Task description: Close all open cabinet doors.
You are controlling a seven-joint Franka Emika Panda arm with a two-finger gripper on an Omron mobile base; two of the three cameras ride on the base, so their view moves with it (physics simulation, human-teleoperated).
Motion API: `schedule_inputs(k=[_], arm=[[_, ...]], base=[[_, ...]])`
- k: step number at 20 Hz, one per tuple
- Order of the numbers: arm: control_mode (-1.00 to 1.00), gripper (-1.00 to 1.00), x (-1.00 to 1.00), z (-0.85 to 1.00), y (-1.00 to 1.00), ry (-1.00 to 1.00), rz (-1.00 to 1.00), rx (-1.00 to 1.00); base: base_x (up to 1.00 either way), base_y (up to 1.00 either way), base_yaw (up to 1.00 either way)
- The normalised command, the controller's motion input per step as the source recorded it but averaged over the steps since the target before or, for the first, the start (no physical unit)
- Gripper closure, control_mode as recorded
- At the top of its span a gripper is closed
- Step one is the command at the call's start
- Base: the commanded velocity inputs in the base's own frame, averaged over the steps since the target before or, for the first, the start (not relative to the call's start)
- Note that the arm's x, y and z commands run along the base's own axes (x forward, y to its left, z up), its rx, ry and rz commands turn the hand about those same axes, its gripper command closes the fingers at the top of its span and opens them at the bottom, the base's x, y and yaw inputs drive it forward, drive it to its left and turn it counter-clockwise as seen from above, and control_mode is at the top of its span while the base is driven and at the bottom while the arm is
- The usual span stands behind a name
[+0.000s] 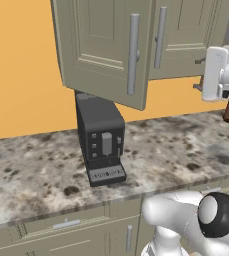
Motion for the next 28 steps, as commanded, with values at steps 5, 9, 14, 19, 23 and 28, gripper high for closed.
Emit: schedule_inputs(k=[5,9,14,19,23,28], arm=[[-1.0,-1.0,-0.59,0.0,0.2,0.0,0.0,-0.06],[-1.0,-1.0,-0.53,0.0,0.26,0.0,0.0,-0.04],[-1.0,-1.0,-0.48,0.0,0.42,0.0,0.0,-0.01],[-1.0,-1.0,-0.42,0.0,0.48,0.03,0.0,0.0],[-1.0,-1.0,-0.37,0.0,0.45,0.07,0.0,-0.04],[-1.0,-1.0,-0.36,0.0,0.4,0.1,-0.03,-0.01]], base=[[0.0,0.0,0.0],[0.0,0.0,0.0],[0.0,0.0,0.0],[0.0,0.0,0.0],[0.0,0.0,0.0],[0.0,0.0,0.0]])
